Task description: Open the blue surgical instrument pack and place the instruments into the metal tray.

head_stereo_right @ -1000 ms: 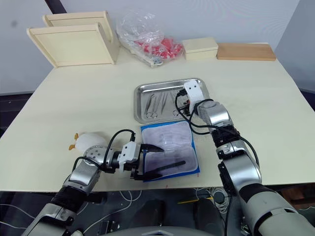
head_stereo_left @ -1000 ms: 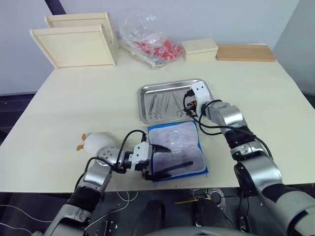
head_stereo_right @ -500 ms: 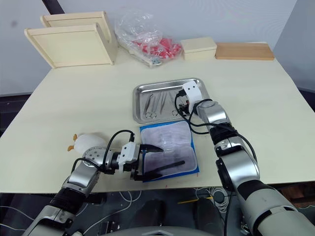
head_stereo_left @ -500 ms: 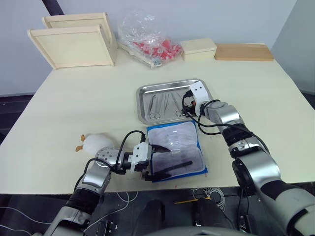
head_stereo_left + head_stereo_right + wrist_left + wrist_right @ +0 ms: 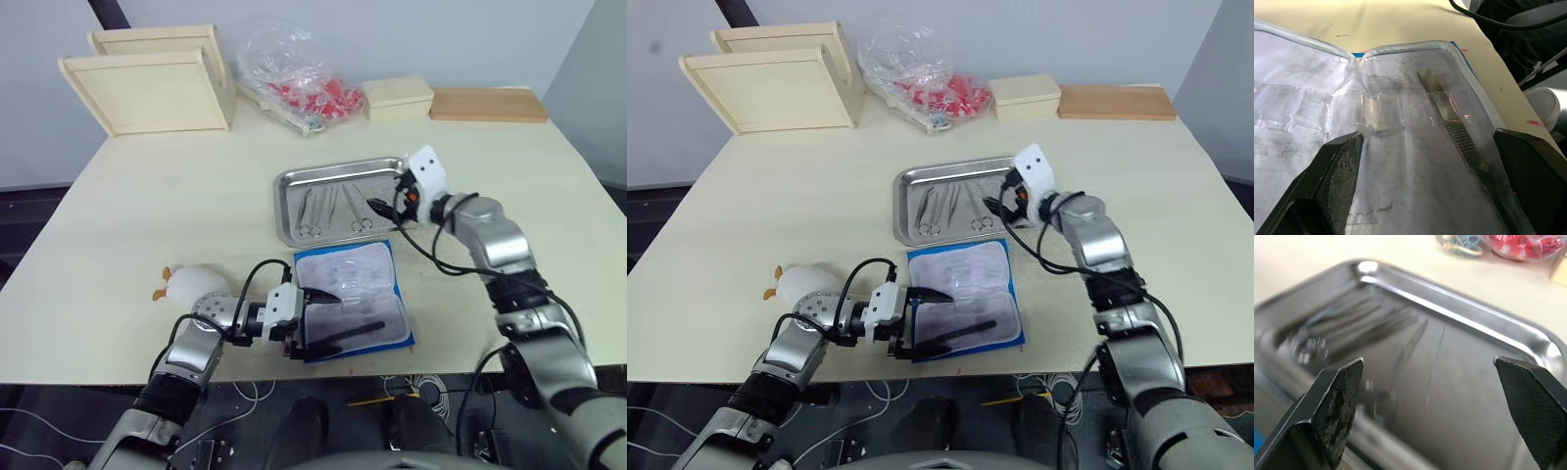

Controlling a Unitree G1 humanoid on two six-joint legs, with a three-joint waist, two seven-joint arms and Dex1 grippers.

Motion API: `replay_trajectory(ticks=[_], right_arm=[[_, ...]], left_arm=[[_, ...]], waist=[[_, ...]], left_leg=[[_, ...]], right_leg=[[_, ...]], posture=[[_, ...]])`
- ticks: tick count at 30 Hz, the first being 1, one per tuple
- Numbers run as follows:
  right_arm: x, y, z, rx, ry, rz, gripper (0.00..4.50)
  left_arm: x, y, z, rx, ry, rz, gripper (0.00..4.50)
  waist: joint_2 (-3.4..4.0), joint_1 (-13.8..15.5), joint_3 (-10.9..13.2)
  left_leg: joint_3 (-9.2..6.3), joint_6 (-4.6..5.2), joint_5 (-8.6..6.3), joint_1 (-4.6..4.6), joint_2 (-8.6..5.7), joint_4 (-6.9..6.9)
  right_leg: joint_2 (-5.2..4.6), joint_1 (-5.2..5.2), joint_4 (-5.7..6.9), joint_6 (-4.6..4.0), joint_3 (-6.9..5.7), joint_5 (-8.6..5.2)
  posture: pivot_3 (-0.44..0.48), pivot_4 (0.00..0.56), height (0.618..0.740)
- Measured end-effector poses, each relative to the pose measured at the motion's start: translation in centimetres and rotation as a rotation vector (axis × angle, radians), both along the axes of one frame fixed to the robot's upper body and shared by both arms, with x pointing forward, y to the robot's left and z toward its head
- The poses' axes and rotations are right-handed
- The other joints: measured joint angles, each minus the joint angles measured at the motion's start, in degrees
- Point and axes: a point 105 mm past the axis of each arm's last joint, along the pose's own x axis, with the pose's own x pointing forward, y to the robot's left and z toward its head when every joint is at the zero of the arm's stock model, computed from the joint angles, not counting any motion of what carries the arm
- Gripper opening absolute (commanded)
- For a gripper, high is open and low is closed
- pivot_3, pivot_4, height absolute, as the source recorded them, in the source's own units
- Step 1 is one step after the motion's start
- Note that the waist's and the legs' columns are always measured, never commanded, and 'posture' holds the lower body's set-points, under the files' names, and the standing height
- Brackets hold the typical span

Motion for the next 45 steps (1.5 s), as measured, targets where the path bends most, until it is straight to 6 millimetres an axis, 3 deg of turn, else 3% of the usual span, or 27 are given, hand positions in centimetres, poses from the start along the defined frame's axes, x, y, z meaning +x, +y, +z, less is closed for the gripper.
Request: replay_trajectory(ticks=[5,20,28,33,45], right_arm=[[-2.0,-0.7,0.2,-0.009,-0.016,0.096,4.47],[-10.9,-3.0,-1.2,-0.056,-0.006,0.415,4.47],[-15.6,-5.5,0.3,-0.037,0.043,0.614,4.47],[-16.6,-7.3,1.9,-0.054,0.038,0.662,4.47],[-16.9,-8.0,2.9,-0.100,0.032,0.713,4.47]], left_arm=[[0.1,0.0,0.0,0.002,0.002,-0.001,4.50],[-0.4,0.2,0.1,0.020,0.008,-0.025,4.50],[-0.7,0.3,0.1,0.034,0.007,-0.032,4.50],[-0.7,0.4,0.2,0.041,0.007,-0.039,4.50],[-0.7,0.4,0.2,0.050,0.011,-0.041,4.50]], waist=[[0.00,-0.1,0.0],[-0.10,0.5,0.0],[-0.21,0.5,0.1],[-0.29,0.5,0.1],[-0.32,0.5,0.1]], left_leg=[[-0.01,0.00,0.00,0.02,0.01,0.00],[0.06,0.04,-0.04,-0.02,0.06,0.00],[0.10,0.11,-0.09,0.00,0.12,0.00],[0.16,0.10,-0.09,0.00,0.14,0.00],[0.18,0.10,-0.09,0.02,0.16,0.00]], right_leg=[[0.01,0.01,0.01,0.19,-0.02,-0.11],[0.02,-0.01,-0.11,0.22,0.02,-0.14],[0.03,0.00,-0.17,0.22,0.05,-0.14],[0.05,0.00,-0.17,0.22,0.05,-0.14],[0.06,0.00,-0.17,0.22,0.06,-0.14]], posture=[[0.000,0.150,0.740],[0.000,0.150,0.740],[0.000,0.150,0.740],[0.000,0.150,0.740],[0.000,0.150,0.740]])
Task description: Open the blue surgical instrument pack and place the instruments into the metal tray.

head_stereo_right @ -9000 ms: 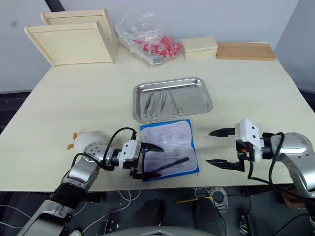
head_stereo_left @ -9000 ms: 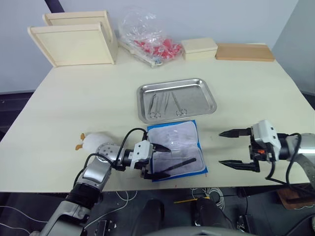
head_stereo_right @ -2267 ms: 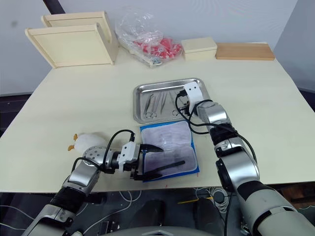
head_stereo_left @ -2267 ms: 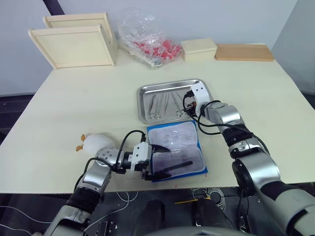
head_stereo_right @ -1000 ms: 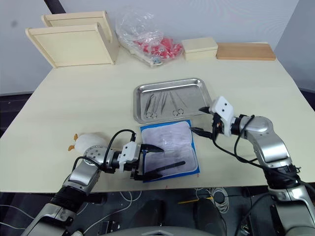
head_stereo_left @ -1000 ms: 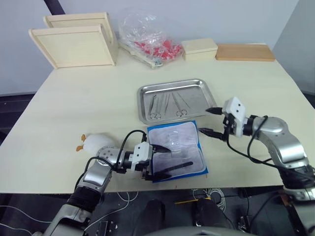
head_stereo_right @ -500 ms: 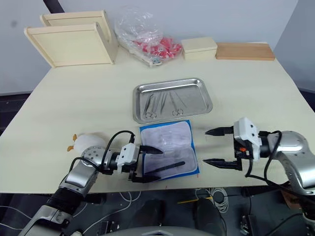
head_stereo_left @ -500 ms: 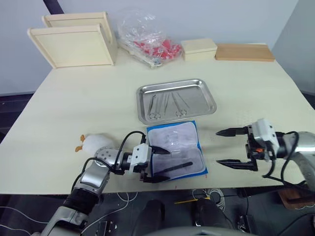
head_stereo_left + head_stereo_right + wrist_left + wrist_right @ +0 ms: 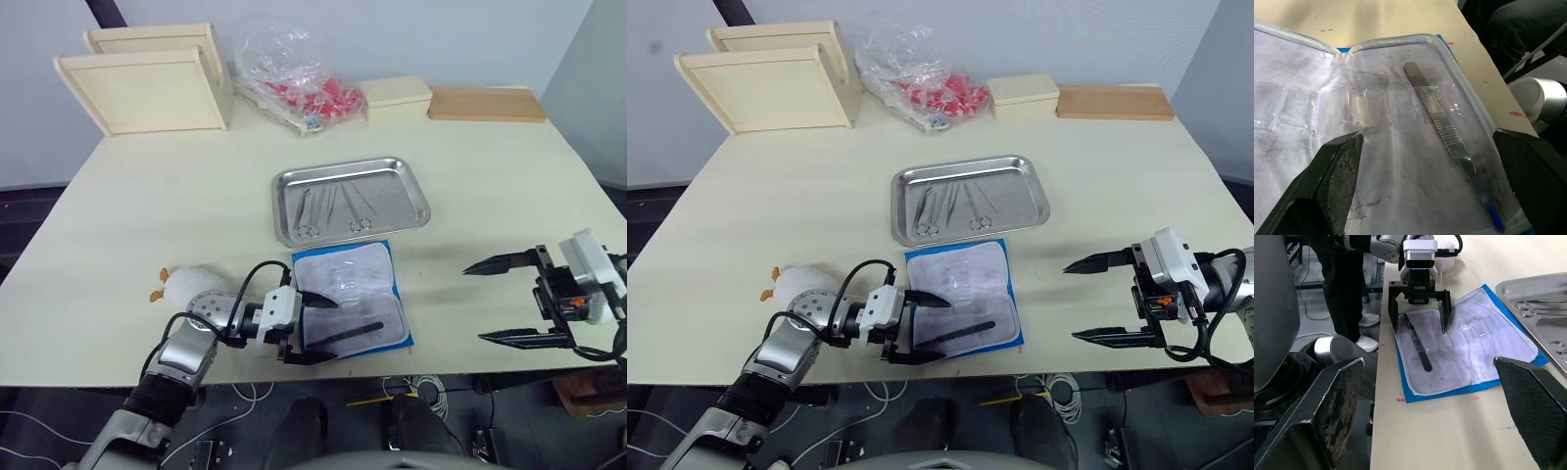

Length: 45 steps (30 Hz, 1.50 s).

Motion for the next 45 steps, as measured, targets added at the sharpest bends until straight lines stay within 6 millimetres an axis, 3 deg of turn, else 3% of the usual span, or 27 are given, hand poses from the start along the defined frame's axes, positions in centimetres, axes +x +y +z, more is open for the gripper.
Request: replay_trajectory(ticks=[12,24,35,41,44,45], right_arm=[[2.7,4.2,-3.0,-0.066,-0.089,-0.059,4.47],[2.9,8.6,-8.3,-0.144,-0.007,-0.035,4.47],[4.0,9.8,-11.0,-0.207,0.015,-0.044,4.47],[4.5,10.2,-11.1,-0.242,-0.009,-0.033,4.47],[4.4,10.4,-11.2,-0.257,0.002,-0.014,3.66],[4.2,10.5,-11.3,-0.261,0.006,-0.006,3.20]], left_arm=[[-0.1,0.0,0.1,0.007,0.007,-0.002,4.50],[-0.2,0.0,0.1,0.011,0.012,0.001,4.50],[-0.2,0.0,0.2,0.013,0.016,0.001,4.50],[-0.1,0.0,0.1,0.014,0.019,0.004,4.50],[-0.1,0.0,0.1,0.015,0.020,0.005,4.50],[-0.1,0.0,0.1,0.015,0.021,0.006,4.50]], waist=[[-0.04,0.0,0.0],[-0.12,0.1,0.0],[-0.13,0.1,0.0],[-0.15,0.1,-0.1],[-0.16,0.1,-0.1],[-0.17,0.1,-0.1]], left_leg=[[-0.01,0.00,0.00,-0.02,-0.02,0.00],[-0.04,0.00,0.00,-0.01,-0.04,0.01],[-0.05,0.00,0.00,-0.01,-0.07,0.02],[-0.06,0.00,0.00,0.02,-0.08,0.06],[-0.06,0.00,0.00,0.04,-0.08,0.06],[-0.06,0.00,0.00,0.04,-0.08,0.06]], right_leg=[[0.01,-0.02,0.00,0.00,0.00,0.00],[0.04,-0.02,0.03,-0.01,-0.01,0.01],[0.05,-0.02,0.08,-0.17,-0.02,0.11],[0.06,-0.01,0.12,-0.15,-0.02,0.10],[0.06,0.00,0.14,-0.17,-0.01,0.11],[0.06,0.00,0.15,-0.17,-0.01,0.11]], posture=[[0.000,0.150,0.740],[0.000,0.150,0.740],[0.000,0.150,0.740],[0.000,0.150,0.740],[0.000,0.150,0.740],[0.000,0.150,0.740]])
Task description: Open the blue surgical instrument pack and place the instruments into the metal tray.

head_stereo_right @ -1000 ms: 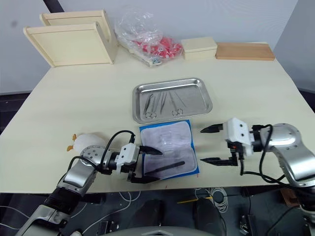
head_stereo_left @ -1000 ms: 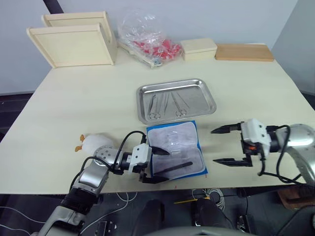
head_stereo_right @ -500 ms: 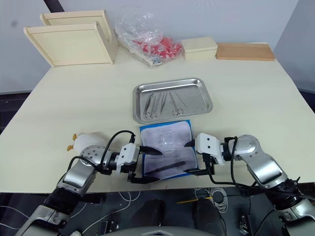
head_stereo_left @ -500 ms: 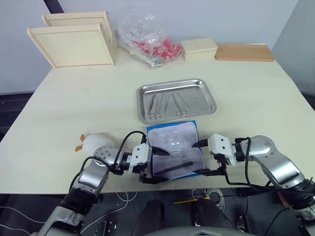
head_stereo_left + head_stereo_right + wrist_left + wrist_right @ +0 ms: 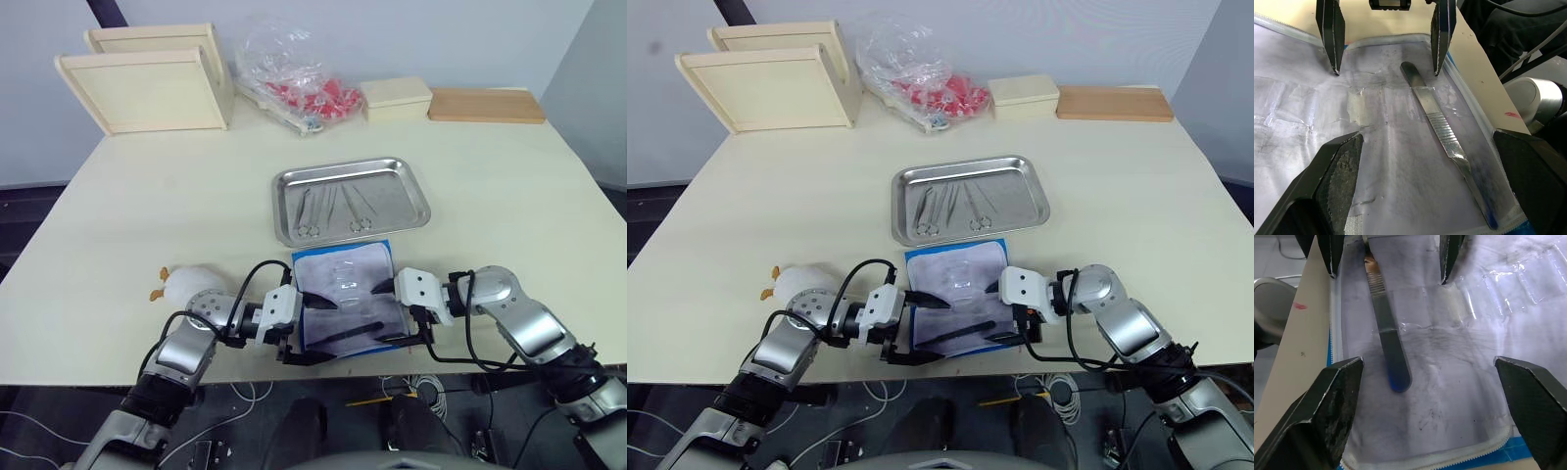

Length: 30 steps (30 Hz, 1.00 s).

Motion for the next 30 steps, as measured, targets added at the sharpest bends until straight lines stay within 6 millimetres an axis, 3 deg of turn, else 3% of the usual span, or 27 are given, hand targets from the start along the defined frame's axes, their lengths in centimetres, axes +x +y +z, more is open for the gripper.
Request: replay_trajectory(ticks=[2,3,4,5,6,7,8,18,30], right_arm=[[-0.2,0.2,-0.1,-0.002,0.006,0.014,2.40],[-0.3,0.2,-0.1,-0.003,0.010,0.019,1.76],[-0.3,0.2,-0.2,-0.004,0.011,0.021,1.64],[-0.4,0.2,-0.2,-0.004,0.015,0.024,1.03],[-0.4,0.2,-0.2,-0.003,0.020,0.026,0.84],[-0.7,0.2,-0.3,0.008,0.045,0.029,0.25],[-0.8,0.2,-0.3,0.010,0.050,0.030,0.01],[-1.1,-0.2,-0.5,0.061,0.072,0.021,0.01],[-1.0,-1.6,0.4,-0.035,-0.031,0.034,0.01]], left_arm=[[0.0,0.0,0.0,0.000,0.001,0.003,4.50],[0.0,0.0,0.0,0.000,0.001,0.004,4.50],[0.0,0.0,0.0,0.000,0.001,0.004,4.50],[0.0,0.0,0.0,0.000,0.001,0.005,4.50],[0.0,0.0,0.0,0.000,0.001,0.006,4.50],[0.0,0.0,-0.1,0.000,0.001,0.007,4.50],[0.0,0.0,-0.1,0.000,0.002,0.008,4.50],[0.0,0.0,-0.1,0.000,0.001,0.008,4.50],[0.1,-0.1,-0.1,-0.002,0.001,0.006,4.50]], waist=[[-0.01,0.0,0.0],[-0.02,0.0,0.0],[-0.03,0.0,0.0],[-0.05,0.0,-0.1],[-0.07,0.0,-0.1],[-0.09,0.0,-0.1],[-0.10,0.0,-0.1],[-0.09,0.0,-0.1],[-0.08,0.1,-0.1]], left_leg=[[0.00,0.00,0.00,0.03,0.00,0.01],[0.01,0.00,0.00,0.03,0.00,0.01],[0.01,0.00,0.00,0.04,0.00,0.01],[0.01,0.00,0.00,0.05,0.00,0.02],[0.01,0.00,0.00,0.05,0.00,0.02],[0.00,0.00,0.00,0.05,0.00,0.02],[0.01,0.00,0.00,0.07,0.01,0.02],[0.01,0.00,0.00,0.07,0.00,0.04],[0.00,0.00,0.00,0.05,-0.01,0.09]], right_leg=[[0.00,0.02,0.02,0.02,0.00,-0.01],[0.00,0.02,0.02,0.02,0.01,-0.01],[0.00,0.02,0.03,0.02,0.01,-0.02],[0.00,0.03,0.03,0.02,0.01,-0.01],[0.00,0.03,0.04,0.02,0.01,-0.01],[0.00,0.04,0.04,0.02,0.01,-0.01],[0.01,0.05,0.05,0.01,0.01,-0.01],[0.00,0.04,0.10,0.01,0.02,-0.01],[-0.01,0.04,0.10,0.04,0.02,-0.02]], posture=[[0.000,0.150,0.740],[0.000,0.150,0.740],[0.000,0.150,0.740],[0.000,0.150,0.740],[0.000,0.150,0.740],[0.000,0.150,0.740],[0.000,0.150,0.740],[0.000,0.150,0.740],[0.000,0.150,0.740]])
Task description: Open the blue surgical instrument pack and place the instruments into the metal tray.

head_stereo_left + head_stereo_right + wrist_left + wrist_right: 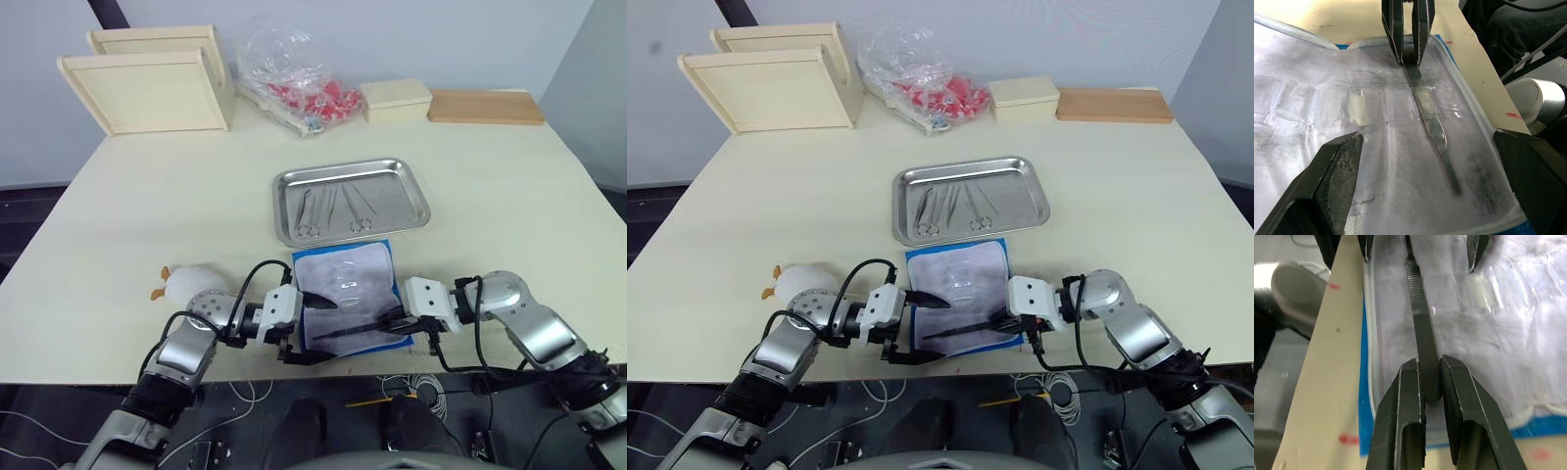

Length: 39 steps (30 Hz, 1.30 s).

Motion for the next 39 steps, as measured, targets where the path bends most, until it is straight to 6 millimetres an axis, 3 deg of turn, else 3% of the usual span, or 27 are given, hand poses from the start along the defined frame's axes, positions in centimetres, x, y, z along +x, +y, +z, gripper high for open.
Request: replay_trajectory(ticks=[23,39], right_arm=[[0.1,-0.8,2.0,-0.094,-0.054,0.013,0.01],[0.6,-4.1,3.8,-0.157,-0.078,-0.009,0.01]], left_arm=[[0.1,-0.3,0.0,-0.009,0.000,-0.005,4.50],[0.2,-0.4,-0.1,-0.017,-0.002,-0.005,4.50]], waist=[[0.02,0.1,0.0],[0.03,0.2,0.0]], left_leg=[[-0.04,0.00,0.00,-0.08,-0.02,0.13],[-0.03,0.00,0.00,-0.10,-0.02,0.17]], right_leg=[[-0.05,0.00,0.01,0.07,-0.03,-0.04],[-0.09,0.00,0.01,0.09,-0.04,-0.04]], posture=[[0.000,0.150,0.740],[0.000,0.150,0.740]])
